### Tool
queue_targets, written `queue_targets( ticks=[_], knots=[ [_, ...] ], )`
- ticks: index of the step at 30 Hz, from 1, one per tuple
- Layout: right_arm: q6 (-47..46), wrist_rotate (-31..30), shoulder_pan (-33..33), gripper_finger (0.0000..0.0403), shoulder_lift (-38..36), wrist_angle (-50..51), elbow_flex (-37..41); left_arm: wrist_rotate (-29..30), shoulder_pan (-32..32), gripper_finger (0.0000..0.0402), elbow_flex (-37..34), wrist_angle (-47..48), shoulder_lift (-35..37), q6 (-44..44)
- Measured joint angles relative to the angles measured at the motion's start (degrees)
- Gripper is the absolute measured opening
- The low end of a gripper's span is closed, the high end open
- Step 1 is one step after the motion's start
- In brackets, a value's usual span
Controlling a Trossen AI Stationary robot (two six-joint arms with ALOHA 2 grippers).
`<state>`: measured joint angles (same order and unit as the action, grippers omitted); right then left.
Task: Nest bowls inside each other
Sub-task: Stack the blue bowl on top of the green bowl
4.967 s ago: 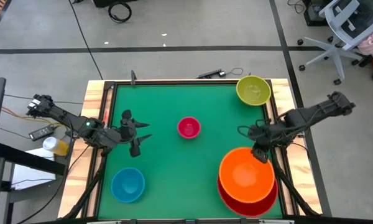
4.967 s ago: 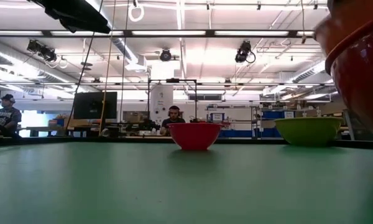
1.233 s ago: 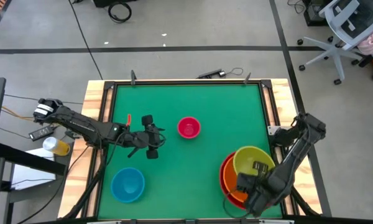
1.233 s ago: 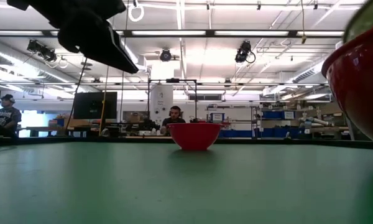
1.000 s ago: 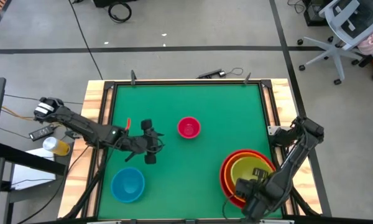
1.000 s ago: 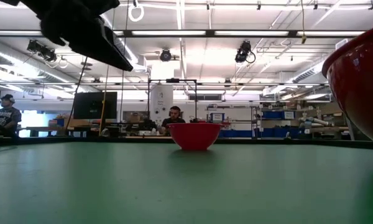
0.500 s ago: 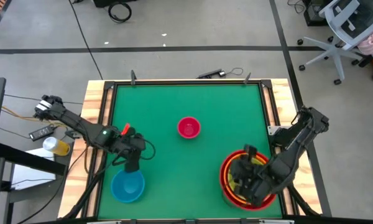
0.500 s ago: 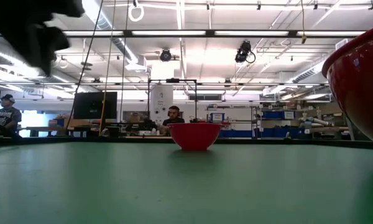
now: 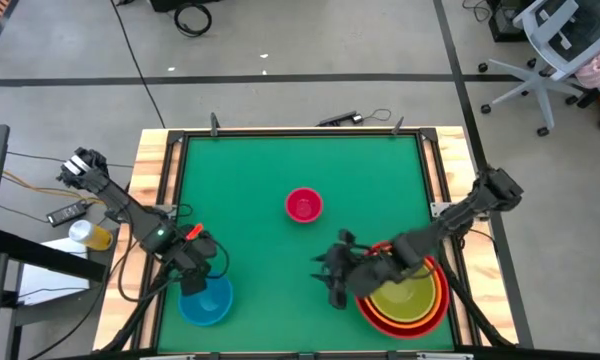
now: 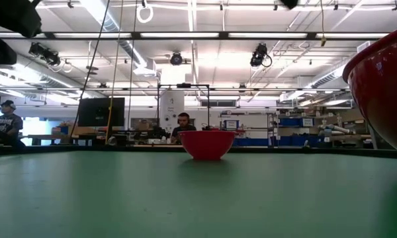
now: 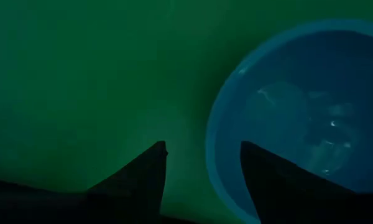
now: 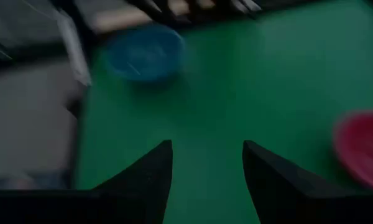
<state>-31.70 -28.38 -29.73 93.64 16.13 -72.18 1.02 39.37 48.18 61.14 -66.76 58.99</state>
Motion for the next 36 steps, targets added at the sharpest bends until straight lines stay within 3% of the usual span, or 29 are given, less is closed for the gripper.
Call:
queue_targets(
  ticks=[4, 10, 14, 19, 24, 28, 36],
  knots=[
    [3.07, 5.87, 5.37, 0.0199, 0.3, -14.97, 5.66, 0.06, 0.55, 0.0208, 0.02, -0.05, 0.0, 0.38],
    [3.95, 5.56, 10.67, 0.0199, 4.42, -19.88, 6.86, 1.14, 0.48, 0.0208, 0.02, -0.1, 0.0, -1.23],
    [4.48, 8.56, 13.28, 0.0199, 11.0, -27.55, 5.01, 2.33, -0.43, 0.0208, 0.02, -0.04, 0.01, -3.11],
    [4.27, 14.65, 15.61, 0.0199, 22.69, -31.73, -5.73, 2.32, -1.72, 0.0208, 0.02, 0.26, 0.01, -3.09],
    [2.97, 18.03, 17.04, 0.02, 32.55, -22.65, -20.13, 2.29, -1.64, 0.0208, 0.02, 0.22, 0.0, -2.75],
    [2.94, 23.57, 17.33, 0.0208, 38.6, -21.24, -28.49, 2.31, -1.53, 0.0208, 0.02, 0.19, 0.02, -2.59],
    [3.13, 25.56, 17.36, 0.023, 49.63, -23.96, -39.99, 3.77, -1.55, 0.0208, 0.02, -3.18, -0.49, -2.94]
  ],
)
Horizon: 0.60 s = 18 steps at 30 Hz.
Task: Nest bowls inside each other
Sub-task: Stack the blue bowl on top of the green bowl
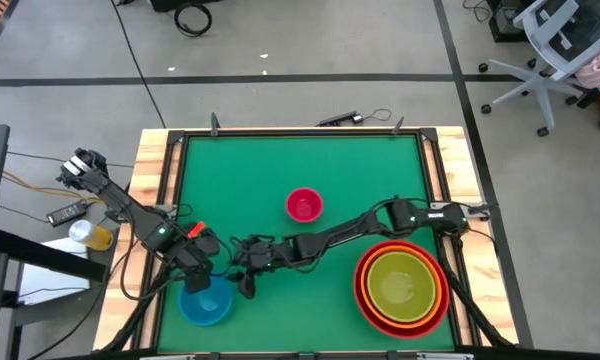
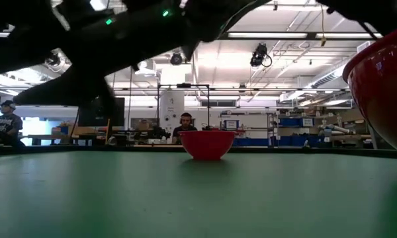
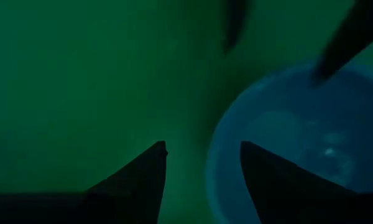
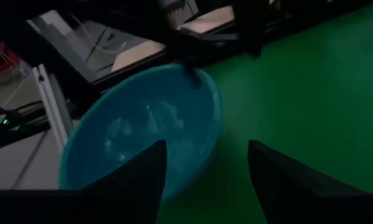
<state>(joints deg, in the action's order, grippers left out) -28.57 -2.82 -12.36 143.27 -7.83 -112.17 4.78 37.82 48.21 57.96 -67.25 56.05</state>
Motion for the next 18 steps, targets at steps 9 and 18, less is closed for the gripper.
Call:
queue_targets(
  ticks=[9, 18],
  knots=[
    [2.28, 7.33, 0.14, 0.0253, 7.62, 0.95, -7.31, -0.28, 0.78, 0.0208, 0.0, -5.43, -7.28, -3.92],
    [7.55, 5.13, 0.26, 0.022, 7.62, 5.24, -7.31, -4.43, 1.4, 0.0208, 0.07, -6.02, -14.1, -5.55]
  ],
)
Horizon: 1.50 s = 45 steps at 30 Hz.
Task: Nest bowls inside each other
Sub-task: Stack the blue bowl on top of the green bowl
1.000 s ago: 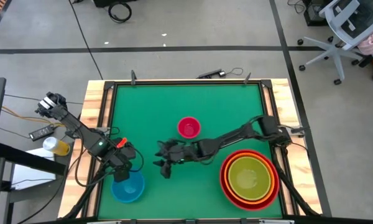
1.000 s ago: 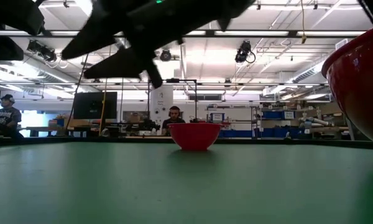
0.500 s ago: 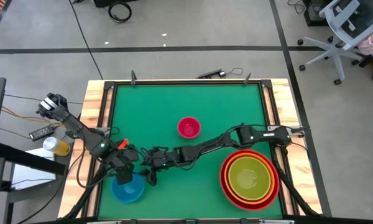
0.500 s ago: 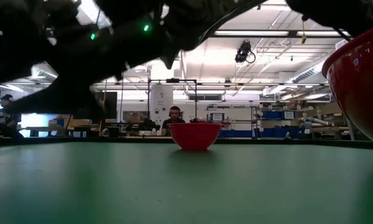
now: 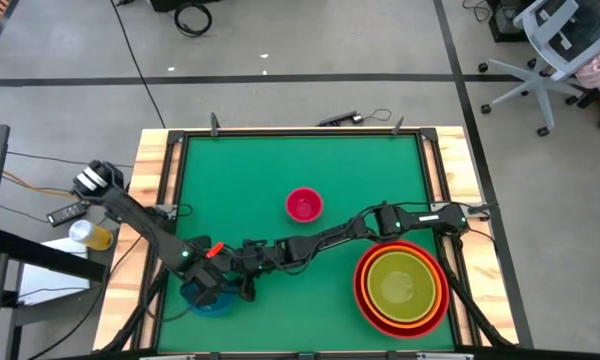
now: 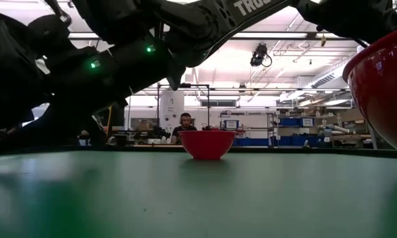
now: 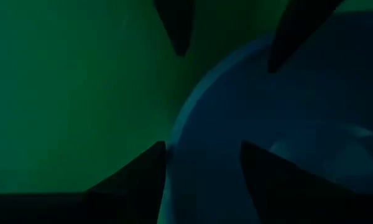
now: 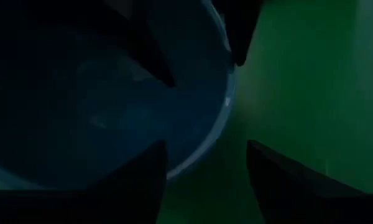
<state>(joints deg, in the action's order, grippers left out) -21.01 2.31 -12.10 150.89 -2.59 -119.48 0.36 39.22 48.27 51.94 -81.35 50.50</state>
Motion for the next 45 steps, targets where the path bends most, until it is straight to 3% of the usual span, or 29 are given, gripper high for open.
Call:
queue_targets(
  ticks=[9, 12, 17, 19, 24, 31, 35, 41, 45],
  knots=[
    [1.68, 3.62, -0.08, 0.0202, 0.0, 0.23, 0.0, 0.44, -0.33, 0.0187, 0.02, -0.54, -0.77, -2.27],
    [1.52, 3.56, -0.08, 0.0201, 0.0, 0.97, 0.0, 0.42, -0.35, 0.0143, 0.02, -0.94, -0.77, -3.04],
    [1.7, 4.12, 0.27, 0.0201, 0.0, 1.72, 0.0, -0.71, -0.46, 0.0031, 0.02, -1.2, -0.77, -3.33],
    [1.7, 5.39, 0.39, 0.0201, 0.0, 1.3, 0.0, -1.03, -0.52, 0.0011, 0.02, -1.16, -0.77, -3.36],
    [1.72, 6.57, 0.68, 0.0203, 0.0, 0.99, 0.0, 1.62, -0.48, 0.0002, 0.89, 0.22, -0.8, -3.76],
    [-2.09, 14.25, 2.03, 0.0204, -0.11, 0.59, -0.02, 15.78, -0.12, 0.0001, 8.61, 4.24, -0.86, -7.54],
    [-4.65, 15.6, 2.99, 0.0204, -0.28, 0.1, -0.02, 19.76, 0.2, 0.0001, 12.57, 5.54, -0.79, -11.28],
    [-7.75, 15.43, 3.93, 0.0202, -0.37, -1.45, -0.04, 18.98, 0.15, 0.0, 17.29, 10.86, -0.8, -9.84],
    [-7.98, 15.38, 4.14, 0.0202, -0.37, -1.44, -0.04, 5.83, 0.37, 0.0006, 18.95, 17.14, -0.77, -2.46]
  ],
)
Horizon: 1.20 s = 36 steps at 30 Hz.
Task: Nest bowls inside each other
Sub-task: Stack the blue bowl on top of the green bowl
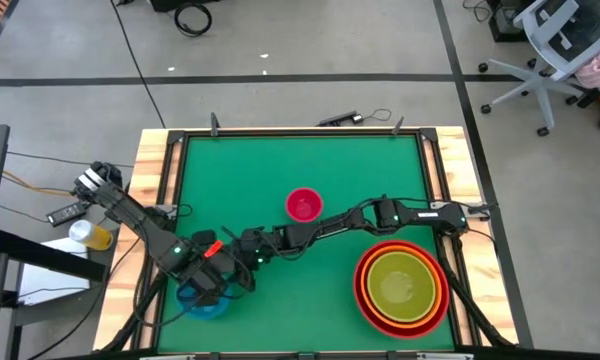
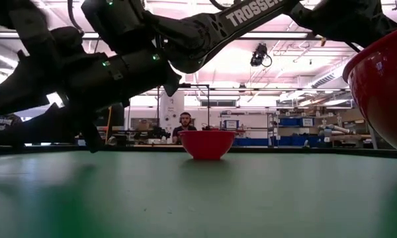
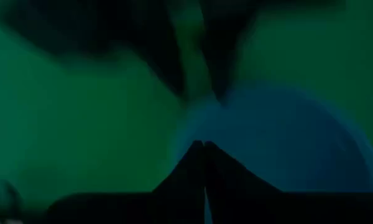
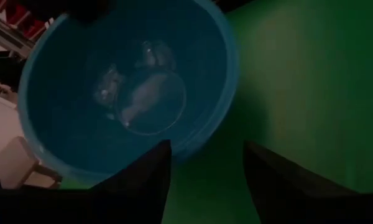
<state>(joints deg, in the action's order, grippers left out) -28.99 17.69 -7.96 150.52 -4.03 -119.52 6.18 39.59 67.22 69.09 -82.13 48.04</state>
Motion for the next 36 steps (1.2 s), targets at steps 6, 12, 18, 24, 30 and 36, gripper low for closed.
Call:
queue_targets(
  ticks=[6, 12, 18, 24, 30, 36],
  knots=[
    [0.31, -0.92, -0.05, 0.0202, 0.0, -0.18, 0.0, -4.61, 2.21, 0.0063, -0.15, 7.51, 0.0, 10.97],
    [0.8, -1.31, -0.16, 0.0201, 0.0, -0.17, 0.0, -2.4, 3.78, 0.0173, -0.25, 5.32, 0.0, 13.59],
    [3.28, -1.31, -0.43, 0.0201, 0.0, 0.25, 0.0, -4.73, 3.59, 0.0262, -6.14, -0.82, 0.04, 15.09],
    [7.31, -1.99, -1.3, 0.0201, 0.0, 1.42, 0.0, -9.41, 2.02, 0.0289, -14.02, 0.08, 0.1, 17.2],
    [8.22, -2.64, -1.4, 0.0201, 0.0, 1.31, 0.0, -18.77, 1.03, 0.0273, -19.55, -5.84, 0.13, 15.19],
    [8.41, -3.23, -1.38, 0.0201, 0.0, 1.11, 0.0, -16.65, 1.01, 0.0142, -20.37, -8.34, 0.15, 13.08]
  ],
)
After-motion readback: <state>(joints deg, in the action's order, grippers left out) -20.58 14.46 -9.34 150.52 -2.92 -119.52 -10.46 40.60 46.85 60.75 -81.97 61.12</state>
